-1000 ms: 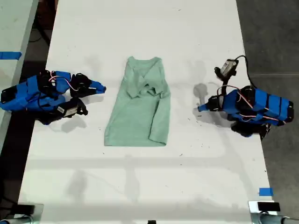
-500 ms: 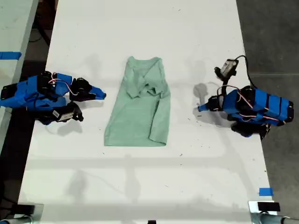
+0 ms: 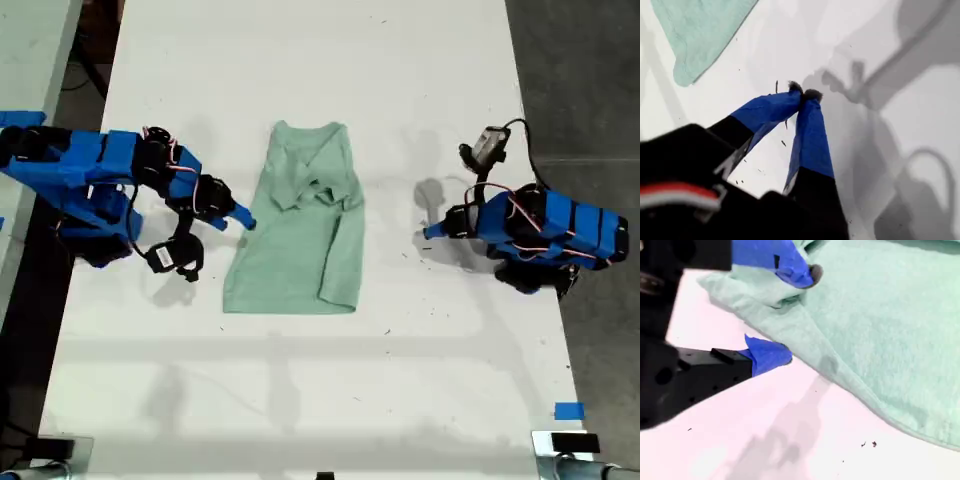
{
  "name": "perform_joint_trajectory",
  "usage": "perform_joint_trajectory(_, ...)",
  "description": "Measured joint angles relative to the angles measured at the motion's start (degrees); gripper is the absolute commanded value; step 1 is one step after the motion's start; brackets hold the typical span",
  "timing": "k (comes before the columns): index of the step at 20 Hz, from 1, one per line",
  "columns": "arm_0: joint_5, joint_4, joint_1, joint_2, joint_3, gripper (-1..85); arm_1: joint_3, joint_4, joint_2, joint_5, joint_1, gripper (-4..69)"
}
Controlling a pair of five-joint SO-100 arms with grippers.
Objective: Fold t shirt
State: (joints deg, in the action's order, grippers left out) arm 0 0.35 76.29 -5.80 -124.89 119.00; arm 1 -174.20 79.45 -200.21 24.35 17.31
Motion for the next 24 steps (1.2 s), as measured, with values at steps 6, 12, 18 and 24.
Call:
perform_joint_trajectory(6, 0.7, -9.6, 7.9, 6.2, 8.7, 21.3, 0.0, 0.0, 0.0, 0.0, 0.0, 1.8)
perform_joint_trajectory(12, 2.3, -15.2, 8.7, 20.7, 8.7, 21.4, 0.0, 0.0, 0.0, 0.0, 0.0, 1.8)
perform_joint_trajectory(18, 2.6, -17.2, 8.3, 26.5, 6.7, 9.9, 0.0, 0.0, 0.0, 0.0, 0.0, 1.8)
perform_joint_trajectory(24, 2.6, -16.5, 8.0, 30.3, 1.1, -0.2, 0.0, 0.0, 0.0, 0.0, 0.0, 1.8)
